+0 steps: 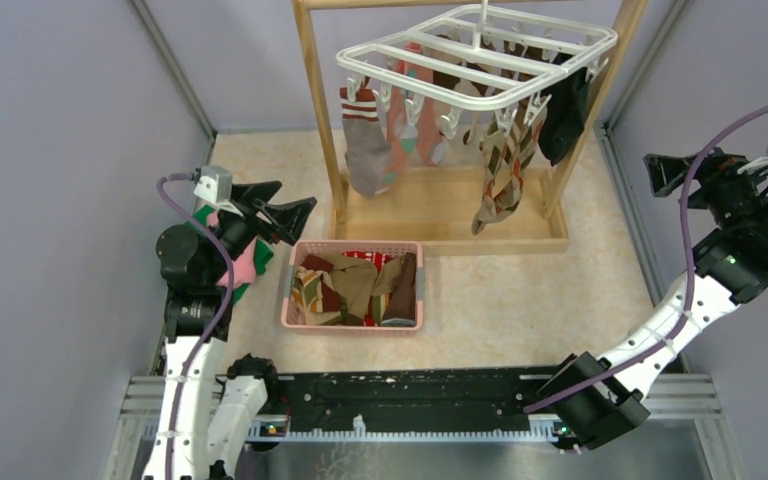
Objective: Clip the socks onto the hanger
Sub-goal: Reset both arms
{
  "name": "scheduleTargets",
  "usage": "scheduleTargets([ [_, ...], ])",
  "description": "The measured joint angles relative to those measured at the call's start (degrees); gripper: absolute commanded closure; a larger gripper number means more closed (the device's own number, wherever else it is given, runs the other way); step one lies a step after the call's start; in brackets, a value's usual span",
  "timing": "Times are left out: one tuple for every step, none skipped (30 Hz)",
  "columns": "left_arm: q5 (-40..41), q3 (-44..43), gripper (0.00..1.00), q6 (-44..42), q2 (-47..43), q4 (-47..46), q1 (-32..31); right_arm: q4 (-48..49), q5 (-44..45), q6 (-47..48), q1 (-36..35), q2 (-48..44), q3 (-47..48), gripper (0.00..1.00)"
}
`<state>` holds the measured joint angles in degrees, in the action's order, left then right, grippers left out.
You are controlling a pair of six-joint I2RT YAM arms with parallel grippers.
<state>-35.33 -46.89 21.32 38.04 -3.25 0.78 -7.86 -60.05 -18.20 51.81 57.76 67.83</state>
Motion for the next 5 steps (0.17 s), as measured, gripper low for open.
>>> scheduleTargets([
  [0.0, 0.0, 0.02, 0.0, 0.0, 0.0, 0.0, 0.0, 0.1, 0.0, 0.0, 0.0, 0.0, 0.01],
  [0.0, 0.0, 0.02, -0.1, 0.0, 0.0, 0.0, 0.1, 0.2, 0.0, 0.0, 0.0, -0.1, 0.01],
  [0.0, 0.1, 0.02, -0.2, 0.0, 0.0, 0.0, 0.2, 0.3, 0.0, 0.0, 0.0, -0.1, 0.01],
  [0.0, 0.1, 0.01, -0.3, 0.0, 0.0, 0.0, 0.2, 0.4, 0.0, 0.0, 0.0, -0.1, 0.01],
  [0.0, 0.2, 0.01, -0.4, 0.0, 0.0, 0.0, 0.2, 0.5, 0.0, 0.0, 0.0, -0.1, 0.01],
])
